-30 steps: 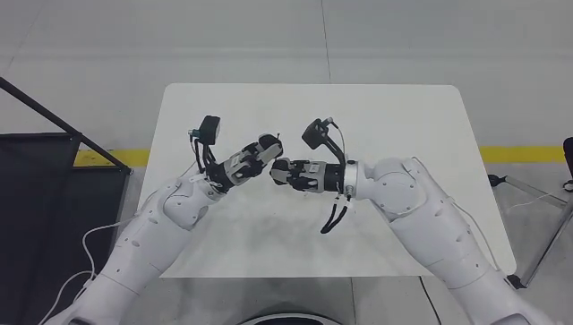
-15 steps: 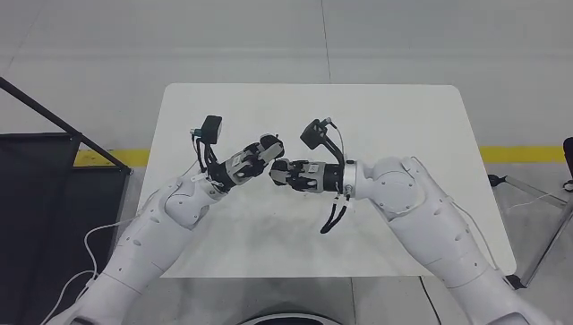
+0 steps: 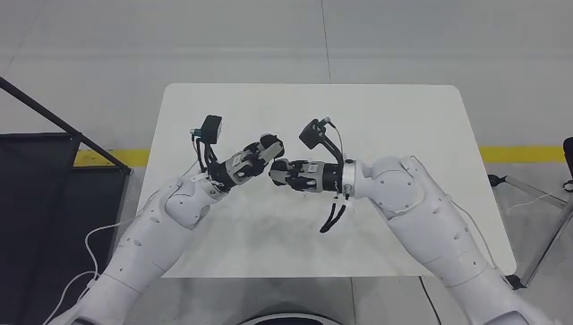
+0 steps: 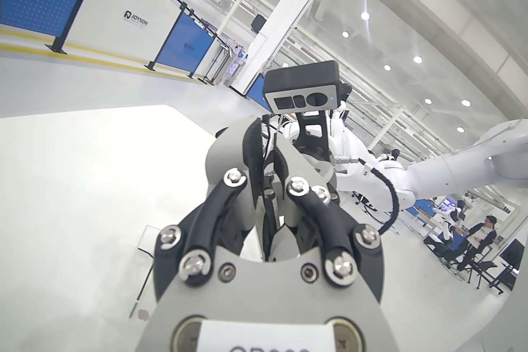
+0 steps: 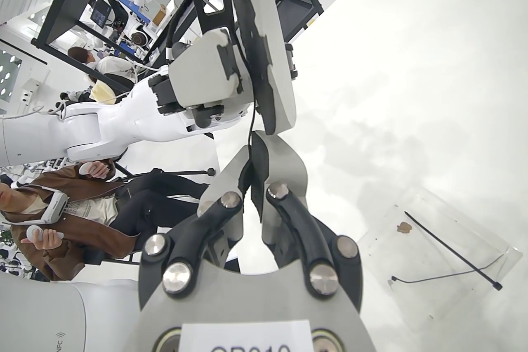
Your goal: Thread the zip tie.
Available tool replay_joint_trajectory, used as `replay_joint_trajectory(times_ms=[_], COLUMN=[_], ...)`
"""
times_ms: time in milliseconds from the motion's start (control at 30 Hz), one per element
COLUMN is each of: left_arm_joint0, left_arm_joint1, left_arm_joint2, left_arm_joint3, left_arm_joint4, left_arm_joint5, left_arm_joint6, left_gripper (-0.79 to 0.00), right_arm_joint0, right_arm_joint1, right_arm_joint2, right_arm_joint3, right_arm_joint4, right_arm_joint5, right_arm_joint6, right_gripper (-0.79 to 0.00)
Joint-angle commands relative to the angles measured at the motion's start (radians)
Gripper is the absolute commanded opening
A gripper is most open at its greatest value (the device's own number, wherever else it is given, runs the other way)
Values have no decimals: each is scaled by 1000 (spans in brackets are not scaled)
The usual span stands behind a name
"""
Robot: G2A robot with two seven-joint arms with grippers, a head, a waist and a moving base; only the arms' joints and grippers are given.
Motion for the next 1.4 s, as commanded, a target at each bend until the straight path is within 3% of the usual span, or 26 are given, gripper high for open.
replay_joint_trajectory(times_ms=[0,367,433,700,733,800,867,900,967,1133,1367], left_arm_joint0=[1,5,5,7,7,7,7,7,8,22,42], left_arm_joint1=[-1,-6,-6,-9,-9,-9,-10,-10,-10,-13,-18], left_arm_joint2=[-2,-11,-13,-18,-18,-21,-27,-33,-48,-85,-117], left_arm_joint3=[0,-1,-2,-2,-2,-1,0,3,5,8,16], left_arm_joint4=[0,5,5,3,3,5,10,20,52,157,230], left_arm_joint5=[0,0,0,0,0,0,0,0,0,20,32], left_arm_joint6=[-2,-4,-5,-12,-12,-11,-6,-1,15,80,152], left_gripper=[-631,-659,-785,-785,-785,-785,-785,-785,-785,-785,-785], right_arm_joint0=[0,0,0,-1,-1,-1,-3,-7,-18,-75,-153], right_arm_joint1=[-1,-4,-5,-7,-8,-8,-7,-6,-1,26,64], right_arm_joint2=[0,3,4,6,6,8,16,22,41,125,224], right_arm_joint3=[1,3,4,5,6,7,8,8,4,-31,-156], right_arm_joint4=[0,0,-1,0,0,-1,1,2,-2,-49,-212], right_arm_joint5=[0,3,3,6,7,9,11,9,8,42,233], right_arm_joint6=[1,5,6,6,7,7,4,3,-1,11,106], right_gripper=[-785,-785,-785,-785,-705,-462,-123,-43,0,0,0])
